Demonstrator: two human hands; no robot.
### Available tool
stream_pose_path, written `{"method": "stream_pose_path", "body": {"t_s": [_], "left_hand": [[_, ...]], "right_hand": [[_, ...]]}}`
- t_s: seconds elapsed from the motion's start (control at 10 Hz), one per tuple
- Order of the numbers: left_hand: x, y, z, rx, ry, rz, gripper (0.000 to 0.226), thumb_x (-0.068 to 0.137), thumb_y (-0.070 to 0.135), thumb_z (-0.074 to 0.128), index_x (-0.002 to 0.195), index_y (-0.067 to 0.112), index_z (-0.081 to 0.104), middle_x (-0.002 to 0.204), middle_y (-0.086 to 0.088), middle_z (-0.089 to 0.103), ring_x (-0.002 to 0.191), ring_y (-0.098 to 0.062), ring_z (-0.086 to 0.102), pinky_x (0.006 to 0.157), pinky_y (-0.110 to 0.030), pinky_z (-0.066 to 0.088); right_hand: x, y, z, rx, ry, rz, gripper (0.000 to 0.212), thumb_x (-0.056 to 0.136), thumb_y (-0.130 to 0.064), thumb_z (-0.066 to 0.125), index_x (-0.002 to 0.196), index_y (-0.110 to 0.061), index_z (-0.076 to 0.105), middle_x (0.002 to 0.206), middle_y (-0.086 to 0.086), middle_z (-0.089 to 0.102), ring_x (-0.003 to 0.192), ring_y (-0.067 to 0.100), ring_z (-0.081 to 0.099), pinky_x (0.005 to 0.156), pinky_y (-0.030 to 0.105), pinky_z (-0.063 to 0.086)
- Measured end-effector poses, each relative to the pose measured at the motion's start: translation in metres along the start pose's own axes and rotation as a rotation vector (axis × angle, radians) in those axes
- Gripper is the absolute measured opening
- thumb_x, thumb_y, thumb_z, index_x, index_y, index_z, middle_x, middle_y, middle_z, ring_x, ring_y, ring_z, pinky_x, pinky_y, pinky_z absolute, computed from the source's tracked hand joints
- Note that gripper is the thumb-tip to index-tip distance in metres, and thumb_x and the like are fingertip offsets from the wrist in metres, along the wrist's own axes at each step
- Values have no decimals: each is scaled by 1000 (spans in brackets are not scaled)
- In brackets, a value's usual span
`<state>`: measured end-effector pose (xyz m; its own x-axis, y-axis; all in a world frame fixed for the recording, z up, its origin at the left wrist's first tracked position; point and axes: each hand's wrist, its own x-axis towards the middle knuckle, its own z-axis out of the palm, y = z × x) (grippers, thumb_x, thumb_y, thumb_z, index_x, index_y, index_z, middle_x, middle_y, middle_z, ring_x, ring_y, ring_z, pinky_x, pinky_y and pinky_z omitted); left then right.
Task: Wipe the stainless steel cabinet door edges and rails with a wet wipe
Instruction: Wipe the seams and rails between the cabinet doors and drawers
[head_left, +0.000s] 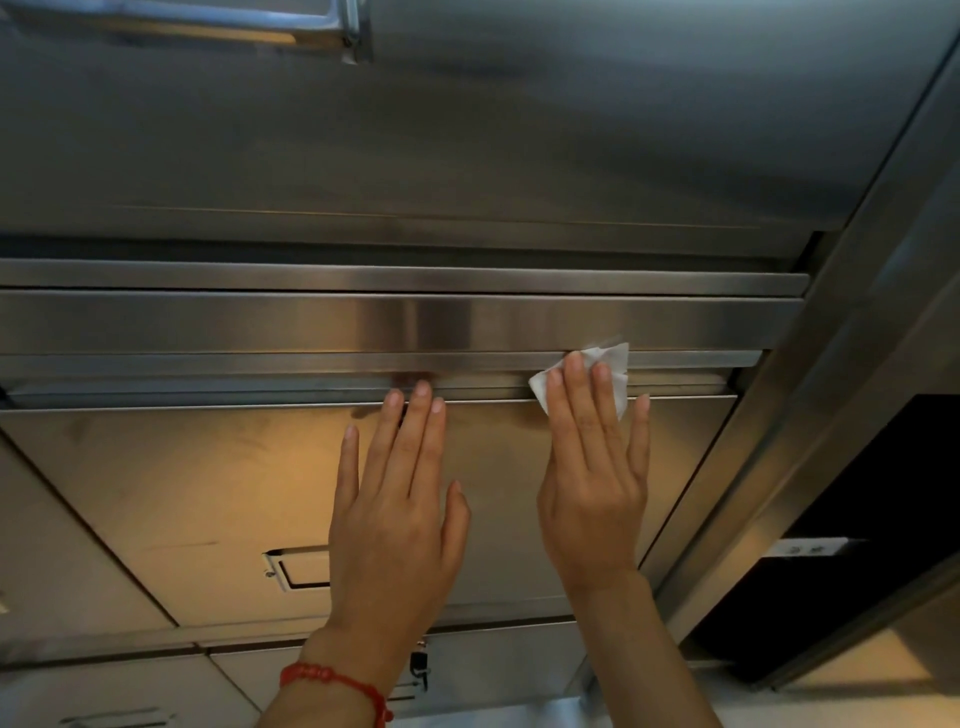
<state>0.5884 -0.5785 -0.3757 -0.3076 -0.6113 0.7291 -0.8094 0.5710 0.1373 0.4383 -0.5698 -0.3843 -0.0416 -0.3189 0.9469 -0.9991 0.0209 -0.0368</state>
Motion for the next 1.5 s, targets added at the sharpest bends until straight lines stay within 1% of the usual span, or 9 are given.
{"method": "stream_pose_path", "body": {"t_s": [0.2, 0.4, 0.6, 0.7, 0.9, 1.0, 1.2, 1.4, 1.5], "left_hand": [[0, 0, 0, -1, -8, -6, 55, 86, 23, 38, 136, 0, 43, 144, -13, 38, 136, -24, 28, 110, -49, 21], [0, 1, 0, -5, -8, -18, 55, 86, 23, 39, 135, 1, 43, 144, -13, 39, 136, -24, 28, 109, -50, 23], [-1, 1, 2, -1, -7, -20, 56, 85, 23, 39, 136, 0, 42, 144, -13, 37, 136, -25, 28, 109, -50, 23], [-1, 2, 2, 3, -7, -24, 55, 85, 23, 39, 136, 0, 42, 144, -13, 37, 136, -26, 28, 109, -50, 23], [-1, 1, 2, 3, 3, -12, 55, 86, 22, 40, 136, 0, 42, 144, -13, 37, 136, -25, 28, 108, -51, 23], [0, 1, 2, 8, 5, -16, 55, 85, 22, 40, 135, 0, 43, 144, -13, 38, 135, -26, 29, 108, -51, 24], [-1, 0, 1, 10, -1, -9, 55, 86, 22, 39, 136, 1, 41, 144, -12, 37, 136, -25, 28, 109, -50, 23], [0, 3, 1, 12, -2, -22, 55, 85, 22, 40, 135, -1, 43, 143, -14, 38, 135, -26, 28, 109, -51, 23], [0, 3, 0, 8, -3, -13, 55, 86, 23, 39, 136, -1, 42, 144, -14, 37, 136, -26, 27, 109, -50, 22]], "right_hand": [[0, 8, -5, -31, 8, 46, 37, 95, 4, 38, 130, -3, 48, 138, 11, 44, 128, 30, 43, 106, 53, 31], [1, 17, -8, -45, -21, -12, 39, 92, 4, 43, 130, -4, 49, 138, 10, 44, 129, 28, 42, 107, 52, 31], [1, 17, -9, -13, -9, 23, 37, 94, 3, 40, 130, -4, 48, 138, 11, 45, 129, 30, 43, 108, 52, 29], [1, 18, -8, -17, -17, -14, 37, 93, 2, 44, 129, -5, 50, 137, 10, 45, 129, 28, 42, 107, 52, 30], [0, 22, -8, -19, 0, 26, 36, 95, 2, 42, 130, -4, 48, 138, 11, 44, 129, 29, 42, 108, 51, 29], [0, 20, -7, 2, -6, -1, 37, 94, 4, 41, 130, -5, 49, 138, 10, 45, 129, 28, 42, 109, 50, 29], [0, 37, -11, -25, 11, 16, 36, 95, 6, 41, 129, -4, 49, 137, 11, 46, 129, 29, 42, 108, 51, 30], [0, 38, -14, 6, -15, 7, 41, 92, 9, 42, 130, -4, 48, 138, 10, 45, 130, 30, 42, 110, 50, 29], [-1, 49, -17, 9, -4, 66, 44, 89, 12, 46, 130, -4, 49, 137, 12, 47, 130, 28, 42, 111, 50, 26]]}}
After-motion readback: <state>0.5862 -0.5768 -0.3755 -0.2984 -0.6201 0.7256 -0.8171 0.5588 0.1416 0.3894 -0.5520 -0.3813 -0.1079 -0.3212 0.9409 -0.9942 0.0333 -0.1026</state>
